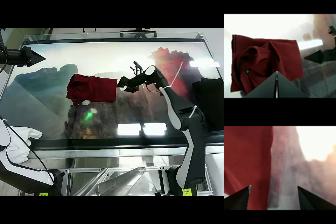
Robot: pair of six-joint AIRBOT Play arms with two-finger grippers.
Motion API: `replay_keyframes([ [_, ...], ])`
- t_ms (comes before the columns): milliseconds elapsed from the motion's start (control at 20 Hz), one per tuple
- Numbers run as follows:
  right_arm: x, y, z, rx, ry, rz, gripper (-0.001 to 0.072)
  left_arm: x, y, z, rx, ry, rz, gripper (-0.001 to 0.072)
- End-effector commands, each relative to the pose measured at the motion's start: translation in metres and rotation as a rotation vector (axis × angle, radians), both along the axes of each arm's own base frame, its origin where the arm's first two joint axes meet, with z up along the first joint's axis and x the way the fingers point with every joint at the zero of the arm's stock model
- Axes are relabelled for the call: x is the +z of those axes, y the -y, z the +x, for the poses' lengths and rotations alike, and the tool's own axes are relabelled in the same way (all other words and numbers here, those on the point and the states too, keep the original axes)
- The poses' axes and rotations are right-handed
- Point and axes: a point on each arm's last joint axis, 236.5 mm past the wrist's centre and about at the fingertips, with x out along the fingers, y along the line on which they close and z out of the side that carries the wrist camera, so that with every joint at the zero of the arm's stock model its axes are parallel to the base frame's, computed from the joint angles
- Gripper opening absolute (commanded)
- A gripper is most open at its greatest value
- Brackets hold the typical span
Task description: Fold the shirts.
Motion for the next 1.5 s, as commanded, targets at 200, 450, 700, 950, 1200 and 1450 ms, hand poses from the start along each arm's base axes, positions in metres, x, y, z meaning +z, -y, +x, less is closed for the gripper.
replay_keyframes([
  [200, -0.013, -0.070, -0.009, 0.022, 0.034, 0.109, 0.0544, -0.001, 0.001, 0.001, -0.009, 0.010, 0.009, 0.0015],
  [450, 0.031, -0.088, -0.004, 0.050, 0.122, 0.212, 0.0019, -0.002, 0.001, -0.001, -0.014, 0.003, 0.010, 0.0015],
  [700, 0.190, -0.028, -0.012, 0.089, 0.310, 0.168, 0.0018, -0.003, 0.003, -0.005, -0.027, -0.011, 0.009, 0.0014],
  [950, 0.302, 0.115, -0.053, -0.117, 0.381, -0.105, 0.0018, -0.006, 0.008, -0.010, -0.034, -0.048, -0.007, 0.0014],
  [1200, 0.328, 0.258, -0.103, -0.377, 0.315, -0.378, 0.0018, -0.010, 0.031, -0.024, -0.084, -0.115, -0.025, 0.0014],
  [1450, 0.345, 0.377, -0.096, -0.636, 0.388, -0.446, 0.0019, -0.012, 0.071, -0.037, -0.184, -0.147, -0.020, 0.0014],
])
